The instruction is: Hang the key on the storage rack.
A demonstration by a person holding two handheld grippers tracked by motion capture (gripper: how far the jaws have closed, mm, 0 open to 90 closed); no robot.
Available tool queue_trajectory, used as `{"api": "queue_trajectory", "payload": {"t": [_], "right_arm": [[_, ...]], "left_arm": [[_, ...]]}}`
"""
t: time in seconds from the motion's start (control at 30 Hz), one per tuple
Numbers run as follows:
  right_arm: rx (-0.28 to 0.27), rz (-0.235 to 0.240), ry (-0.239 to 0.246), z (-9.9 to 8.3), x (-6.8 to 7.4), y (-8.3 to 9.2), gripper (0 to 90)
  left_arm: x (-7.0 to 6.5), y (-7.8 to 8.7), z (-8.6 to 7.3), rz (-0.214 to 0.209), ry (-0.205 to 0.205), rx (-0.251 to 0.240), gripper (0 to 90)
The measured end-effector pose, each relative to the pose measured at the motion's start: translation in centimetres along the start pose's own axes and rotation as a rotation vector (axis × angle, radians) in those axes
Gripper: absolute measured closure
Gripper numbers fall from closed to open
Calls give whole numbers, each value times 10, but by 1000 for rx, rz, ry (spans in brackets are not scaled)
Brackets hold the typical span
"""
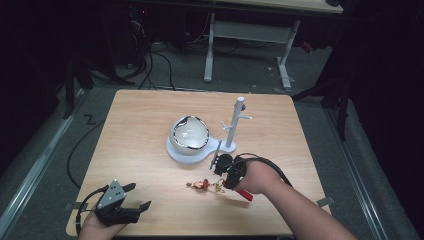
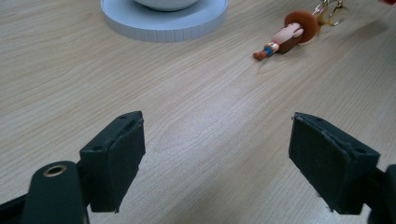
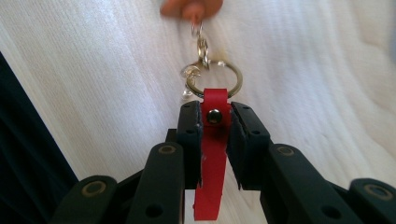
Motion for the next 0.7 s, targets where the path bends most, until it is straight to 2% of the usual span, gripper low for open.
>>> {"api": "queue_trajectory", "payload": {"t": [0.1, 0.13, 0.23, 0.47, 0.7], "right_arm": [[-7, -13, -12, -1, -2, 10, 752], [-24, -30, -16, -1, -7, 19, 752], [-37, -57, -27, -3, -13, 33, 752], [-70, -101, -71, -13, -30, 68, 751], [-63, -141, -126, -29, -47, 97, 751]], "left_arm": [[0, 0, 0, 0, 0, 1, 192], [0, 0, 0, 1, 1, 0, 192], [0, 0, 0, 2, 1, 0, 192], [0, 0, -1, 1, 2, 2, 192], [0, 0, 0, 2, 2, 1, 192]]}}
Point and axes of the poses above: each handheld gripper's, and its own axes: y roughly backward along the jaws, z roughly out of its top, x roughly to its left, the point moved 9 cm from there along -y, roughly forward along the jaws, and after that the axes turned 11 degrees about -x, right-handed, at the moved point
